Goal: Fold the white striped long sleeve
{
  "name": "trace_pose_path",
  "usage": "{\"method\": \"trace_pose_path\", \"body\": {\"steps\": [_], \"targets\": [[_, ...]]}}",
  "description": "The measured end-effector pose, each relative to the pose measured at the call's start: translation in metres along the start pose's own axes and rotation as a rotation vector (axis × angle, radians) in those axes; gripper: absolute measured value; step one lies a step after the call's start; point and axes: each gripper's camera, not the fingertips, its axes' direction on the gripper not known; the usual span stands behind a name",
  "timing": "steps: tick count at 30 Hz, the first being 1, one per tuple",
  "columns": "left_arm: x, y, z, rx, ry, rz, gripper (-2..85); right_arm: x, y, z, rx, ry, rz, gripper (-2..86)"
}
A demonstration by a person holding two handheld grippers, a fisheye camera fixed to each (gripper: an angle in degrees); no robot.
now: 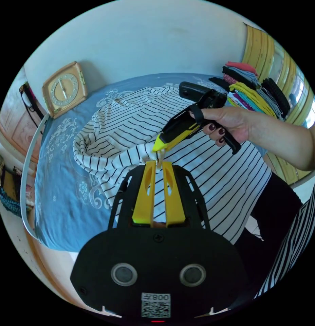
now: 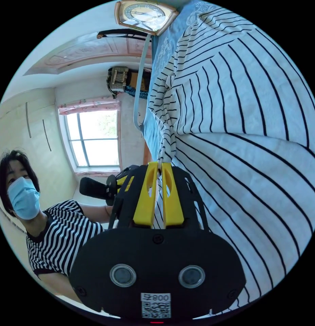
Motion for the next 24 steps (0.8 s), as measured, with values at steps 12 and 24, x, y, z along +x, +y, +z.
{"method": "trace_pose_path", "body": {"steps": [12, 24], "targets": [[-0.04, -0.016, 0.055, -0.092, 0.355, -0.093, 5.2, 0.016, 0.004, -0.008, -0.013, 0.011, -0.055, 1.4], [-0.058, -0.036, -0.029, 0.4, 0.426, -0.237, 0.7, -0.077, -0.061, -0.083, 0.084, -0.143, -0.391, 1.2]]}}
